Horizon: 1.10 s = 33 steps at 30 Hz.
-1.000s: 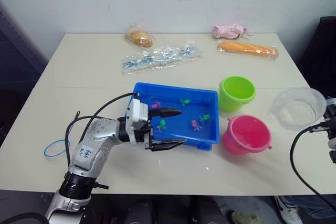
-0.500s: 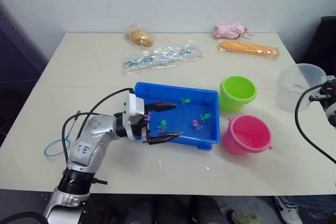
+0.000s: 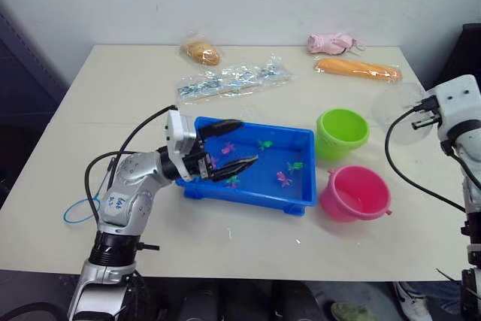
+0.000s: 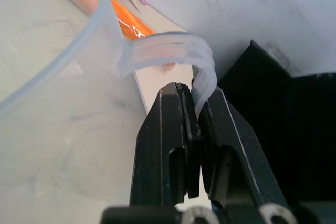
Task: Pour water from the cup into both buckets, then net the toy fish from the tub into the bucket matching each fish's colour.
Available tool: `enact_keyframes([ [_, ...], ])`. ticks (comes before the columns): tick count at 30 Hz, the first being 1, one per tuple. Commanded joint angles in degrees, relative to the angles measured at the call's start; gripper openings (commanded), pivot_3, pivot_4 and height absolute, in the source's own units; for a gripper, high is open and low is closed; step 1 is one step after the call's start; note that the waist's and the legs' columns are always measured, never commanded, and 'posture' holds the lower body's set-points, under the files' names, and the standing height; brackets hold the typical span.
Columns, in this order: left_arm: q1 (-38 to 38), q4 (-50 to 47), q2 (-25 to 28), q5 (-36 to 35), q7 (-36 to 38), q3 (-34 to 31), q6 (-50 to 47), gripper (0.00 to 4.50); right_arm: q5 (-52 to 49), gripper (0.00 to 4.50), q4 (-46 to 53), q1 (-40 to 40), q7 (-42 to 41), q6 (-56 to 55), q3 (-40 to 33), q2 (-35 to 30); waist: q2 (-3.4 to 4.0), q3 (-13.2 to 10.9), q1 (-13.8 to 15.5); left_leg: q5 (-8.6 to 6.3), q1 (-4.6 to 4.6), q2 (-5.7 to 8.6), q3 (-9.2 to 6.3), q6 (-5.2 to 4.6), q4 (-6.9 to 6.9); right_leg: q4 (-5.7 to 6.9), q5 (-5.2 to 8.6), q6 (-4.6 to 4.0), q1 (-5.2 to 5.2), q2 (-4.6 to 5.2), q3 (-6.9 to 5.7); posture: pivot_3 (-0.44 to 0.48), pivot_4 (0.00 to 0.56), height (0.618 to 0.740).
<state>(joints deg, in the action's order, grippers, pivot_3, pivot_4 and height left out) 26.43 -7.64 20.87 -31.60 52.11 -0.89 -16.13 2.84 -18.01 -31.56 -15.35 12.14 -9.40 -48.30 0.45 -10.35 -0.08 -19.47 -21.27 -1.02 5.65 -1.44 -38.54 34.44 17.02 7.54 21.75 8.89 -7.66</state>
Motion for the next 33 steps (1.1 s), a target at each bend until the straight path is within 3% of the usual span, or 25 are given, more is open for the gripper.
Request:
enact_keyframes([
  [1,0.9,-0.8,-0.4,-1.2,-0.9,-1.2,0.0,4.5,4.1,0.02,0.0,-2.3,1.0,-4.4,1.4,-1.8,0.0,0.0,0.0,0.0,0.0,0.01,0.0,0.0,0.01,0.0,0.0,0.0,0.0,0.0,0.0,0.0,0.15,0.74],
  [13,0.2,-1.7,-0.9,-0.3,-1.5,-0.3,0.9,4.5,17.2,0.02,-3.6,-4.9,6.8,-15.5,7.5,-4.4,0.0,0.0,-0.1,0.02,-0.03,-0.01,-0.02,0.03,-0.04,0.0,0.0,0.0,0.0,-0.02,-0.01,0.0,0.15,0.74],
  [33,-1.2,-2.1,-0.9,1.2,-1.7,0.6,2.7,4.5,29.6,0.02,-4.9,-4.9,17.7,-26.2,10.8,-5.1,0.0,0.0,0.0,0.03,-0.04,-0.1,-0.04,0.06,-0.07,-0.01,0.0,0.0,0.0,-0.06,-0.02,0.0,0.15,0.74],
])
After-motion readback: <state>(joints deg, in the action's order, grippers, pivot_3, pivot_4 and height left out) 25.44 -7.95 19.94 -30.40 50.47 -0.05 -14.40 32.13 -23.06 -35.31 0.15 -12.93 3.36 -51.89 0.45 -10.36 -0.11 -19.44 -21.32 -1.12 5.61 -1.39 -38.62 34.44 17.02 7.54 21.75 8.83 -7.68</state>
